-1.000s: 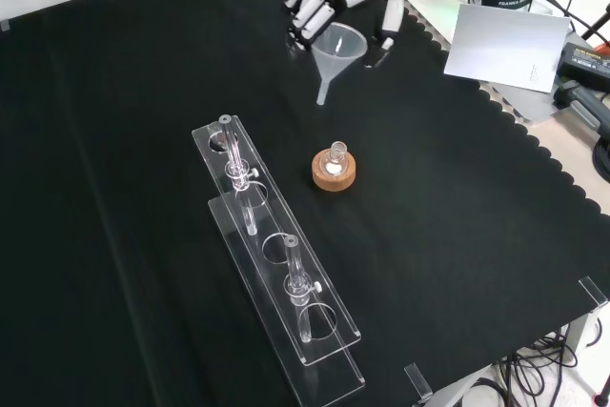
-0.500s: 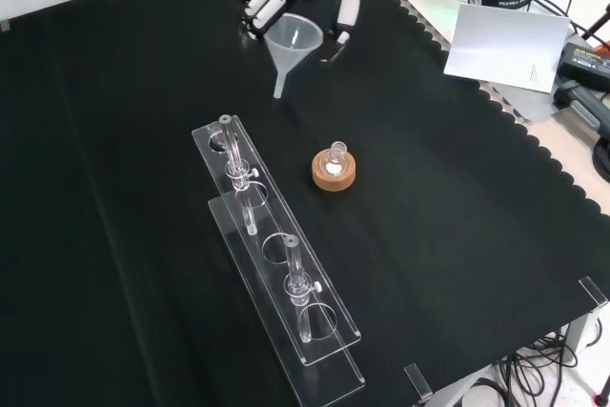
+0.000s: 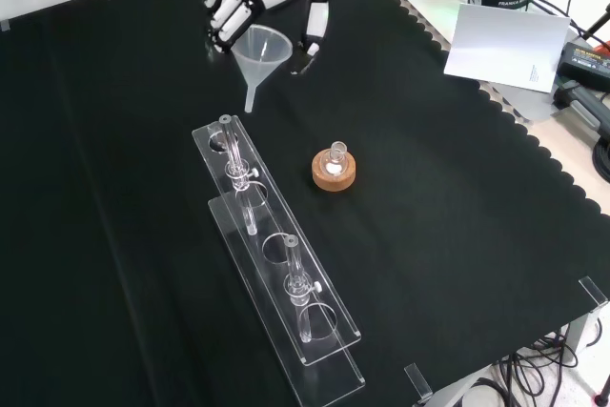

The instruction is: Put the funnel back on the funnel stand.

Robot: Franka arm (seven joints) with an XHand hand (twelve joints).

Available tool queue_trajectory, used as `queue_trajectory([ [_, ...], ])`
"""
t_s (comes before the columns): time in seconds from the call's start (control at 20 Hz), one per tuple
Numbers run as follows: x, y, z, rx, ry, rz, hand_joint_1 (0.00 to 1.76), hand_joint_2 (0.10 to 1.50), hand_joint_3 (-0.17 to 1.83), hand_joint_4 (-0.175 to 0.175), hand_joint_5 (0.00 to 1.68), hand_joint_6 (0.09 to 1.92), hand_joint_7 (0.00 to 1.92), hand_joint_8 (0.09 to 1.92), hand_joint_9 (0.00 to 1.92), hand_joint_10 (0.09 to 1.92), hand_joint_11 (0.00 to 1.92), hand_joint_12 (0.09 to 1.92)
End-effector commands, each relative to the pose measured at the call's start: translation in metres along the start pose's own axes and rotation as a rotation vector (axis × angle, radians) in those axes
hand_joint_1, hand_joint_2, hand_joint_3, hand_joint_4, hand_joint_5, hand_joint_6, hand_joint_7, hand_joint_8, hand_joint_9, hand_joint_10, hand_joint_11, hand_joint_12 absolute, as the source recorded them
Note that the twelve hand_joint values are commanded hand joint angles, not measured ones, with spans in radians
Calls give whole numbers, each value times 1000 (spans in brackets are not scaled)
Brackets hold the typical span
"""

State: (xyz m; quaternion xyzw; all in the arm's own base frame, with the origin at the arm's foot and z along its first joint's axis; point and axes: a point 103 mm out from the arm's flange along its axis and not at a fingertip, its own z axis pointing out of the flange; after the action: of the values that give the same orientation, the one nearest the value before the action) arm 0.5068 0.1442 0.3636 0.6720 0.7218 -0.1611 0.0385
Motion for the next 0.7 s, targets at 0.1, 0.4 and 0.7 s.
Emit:
queue_trajectory([
  [0.1,13,26,9,18,5,-37,798,796,494,-2,707,634,689,666,1049,380,726,1223],
  [0.4,11,34,14,27,1,-34,798,795,495,-1,708,637,690,667,1048,381,729,1223],
  [0.7,10,48,23,57,7,-37,798,795,496,-1,710,639,689,667,1048,382,731,1222],
])
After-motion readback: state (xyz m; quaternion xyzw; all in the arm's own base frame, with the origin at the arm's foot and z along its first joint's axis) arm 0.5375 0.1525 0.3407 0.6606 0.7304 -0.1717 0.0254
